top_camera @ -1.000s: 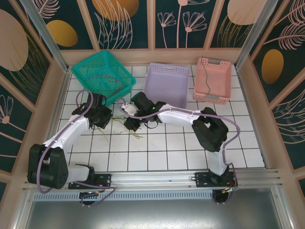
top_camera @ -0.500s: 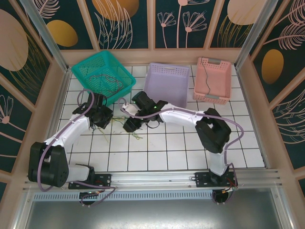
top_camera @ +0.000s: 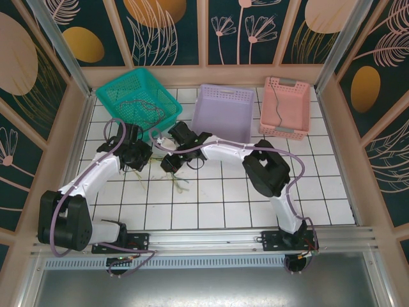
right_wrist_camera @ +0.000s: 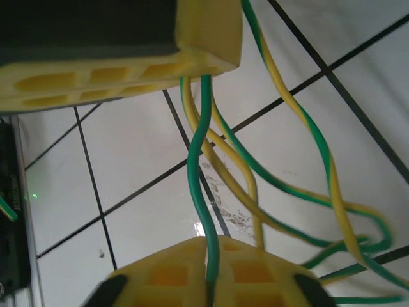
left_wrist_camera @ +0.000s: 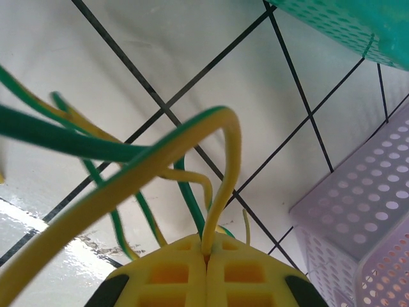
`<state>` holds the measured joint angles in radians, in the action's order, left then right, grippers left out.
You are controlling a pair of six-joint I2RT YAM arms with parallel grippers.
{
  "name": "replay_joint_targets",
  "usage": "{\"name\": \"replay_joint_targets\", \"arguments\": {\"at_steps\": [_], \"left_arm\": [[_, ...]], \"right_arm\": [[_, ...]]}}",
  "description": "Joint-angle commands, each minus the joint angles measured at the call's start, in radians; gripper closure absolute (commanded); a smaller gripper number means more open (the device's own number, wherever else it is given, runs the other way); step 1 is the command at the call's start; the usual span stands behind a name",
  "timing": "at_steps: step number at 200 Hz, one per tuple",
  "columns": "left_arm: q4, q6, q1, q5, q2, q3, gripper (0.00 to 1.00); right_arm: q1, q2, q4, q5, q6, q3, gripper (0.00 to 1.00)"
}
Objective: Untangle the cables
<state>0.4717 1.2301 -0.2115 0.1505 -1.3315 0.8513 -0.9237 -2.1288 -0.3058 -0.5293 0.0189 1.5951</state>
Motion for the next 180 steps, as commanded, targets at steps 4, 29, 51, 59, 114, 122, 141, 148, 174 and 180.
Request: {"name": "replay_joint_targets", "arguments": {"at_steps": [4,29,51,59,114,122,141,148,174,180], "left_arm": [[0.006,-0.023,-0.007,0.010,-0.009,0.028,1.00],[0.027,-0.049,-0.008,-0.039,-0.015,0.034,1.00],[0.038,-0.077,-0.008,-0.091,-0.029,0.040,1.00],[0.039,-0.083,-0.008,-0.112,-0.033,0.042,0.99],[0.010,-0.102,-0.008,-0.156,-0.078,0.045,0.74],[0.003,-0.104,-0.007,-0.159,-0.084,0.040,0.74],[-0.010,-0.104,-0.007,-0.160,-0.100,0.033,0.74],[-0.011,-0.103,-0.007,-0.160,-0.104,0.034,0.75],[-0.017,-0.100,-0.007,-0.174,-0.114,0.028,0.74],[-0.018,-0.100,-0.006,-0.178,-0.117,0.028,0.74]], "right_arm": [[0.005,0.021,0.010,-0.001,-0.019,0.004,1.00],[0.020,0.105,0.019,0.005,-0.021,-0.082,1.00],[0.034,0.171,-0.001,-0.025,-0.003,-0.156,1.00],[0.040,0.194,-0.014,-0.039,0.007,-0.180,1.00],[0.068,0.276,-0.088,-0.043,0.076,-0.271,1.00],[0.072,0.285,-0.092,-0.037,0.081,-0.276,1.00],[0.081,0.305,-0.100,-0.011,0.087,-0.286,1.00],[0.084,0.311,-0.106,0.001,0.088,-0.291,1.00],[0.107,0.363,-0.119,0.020,0.093,-0.332,1.00],[0.112,0.379,-0.126,0.025,0.097,-0.345,1.00]]}}
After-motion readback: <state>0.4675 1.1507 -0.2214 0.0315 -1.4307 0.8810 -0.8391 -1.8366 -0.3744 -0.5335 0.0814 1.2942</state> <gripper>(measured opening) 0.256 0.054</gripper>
